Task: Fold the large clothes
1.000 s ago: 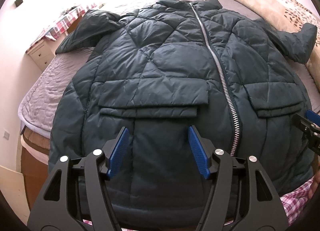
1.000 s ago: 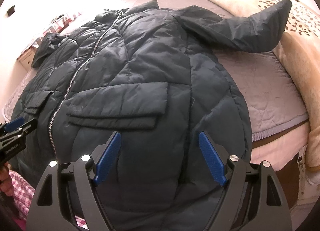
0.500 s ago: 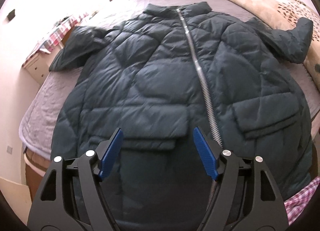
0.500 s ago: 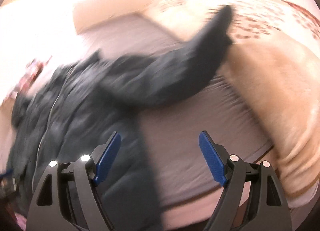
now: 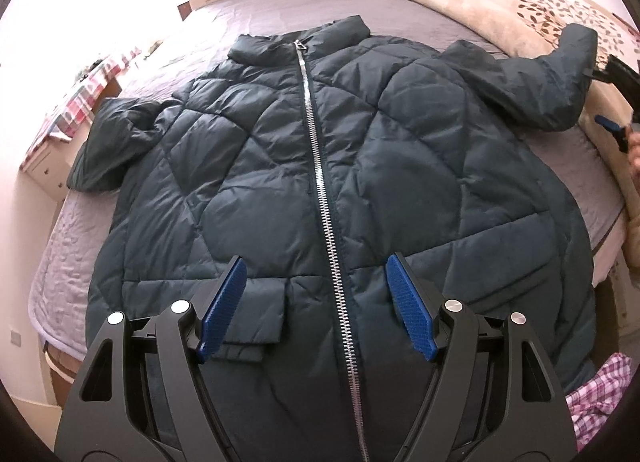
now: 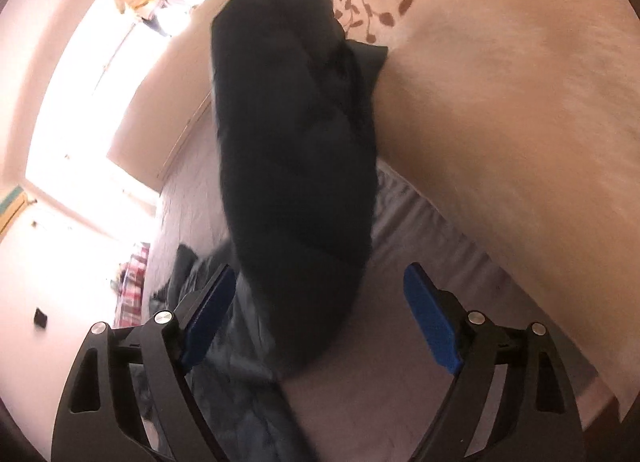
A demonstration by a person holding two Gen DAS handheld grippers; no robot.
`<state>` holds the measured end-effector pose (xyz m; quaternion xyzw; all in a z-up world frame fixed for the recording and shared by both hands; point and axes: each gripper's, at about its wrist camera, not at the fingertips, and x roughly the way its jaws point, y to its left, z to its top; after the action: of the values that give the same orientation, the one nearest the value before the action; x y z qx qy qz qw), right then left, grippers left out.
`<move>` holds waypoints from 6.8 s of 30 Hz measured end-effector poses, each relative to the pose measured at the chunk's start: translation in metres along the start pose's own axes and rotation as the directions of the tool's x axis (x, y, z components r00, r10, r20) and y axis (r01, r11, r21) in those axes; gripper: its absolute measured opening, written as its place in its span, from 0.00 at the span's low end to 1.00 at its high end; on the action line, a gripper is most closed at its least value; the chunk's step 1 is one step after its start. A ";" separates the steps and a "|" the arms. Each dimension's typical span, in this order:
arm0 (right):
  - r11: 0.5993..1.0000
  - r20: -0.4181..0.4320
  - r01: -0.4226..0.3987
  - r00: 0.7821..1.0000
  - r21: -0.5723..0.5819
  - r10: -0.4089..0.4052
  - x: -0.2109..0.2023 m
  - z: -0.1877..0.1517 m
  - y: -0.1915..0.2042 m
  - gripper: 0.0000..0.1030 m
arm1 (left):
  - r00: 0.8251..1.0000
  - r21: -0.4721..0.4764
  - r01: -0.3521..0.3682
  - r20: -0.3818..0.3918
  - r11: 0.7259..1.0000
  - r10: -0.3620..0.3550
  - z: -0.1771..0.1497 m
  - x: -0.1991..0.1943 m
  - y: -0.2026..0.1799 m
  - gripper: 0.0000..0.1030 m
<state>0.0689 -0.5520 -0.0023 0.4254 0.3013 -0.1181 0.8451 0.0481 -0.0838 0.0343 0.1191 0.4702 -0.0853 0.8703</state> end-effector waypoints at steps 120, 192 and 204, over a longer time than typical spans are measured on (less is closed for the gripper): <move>0.977 -0.220 -0.062 0.975 -0.204 0.016 0.084 -0.119 0.122 0.11 | 1.000 -0.434 0.021 0.013 0.901 -0.017 0.138 0.125 0.174 0.09; 0.641 -0.233 -0.043 0.948 -0.766 -0.215 0.066 -0.259 0.228 0.35 | 0.999 -0.857 -0.014 0.008 0.515 0.041 0.021 0.138 0.450 0.64; 0.667 -0.250 -0.037 0.942 -0.744 -0.226 0.081 -0.259 0.224 0.35 | 0.990 -0.963 0.131 0.117 0.236 -0.073 0.016 0.213 0.522 0.58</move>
<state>0.1288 -0.2056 -0.0245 0.0439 0.4783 0.0405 0.8762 0.3122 0.4034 -0.0698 -0.4737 0.4092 0.1627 0.7627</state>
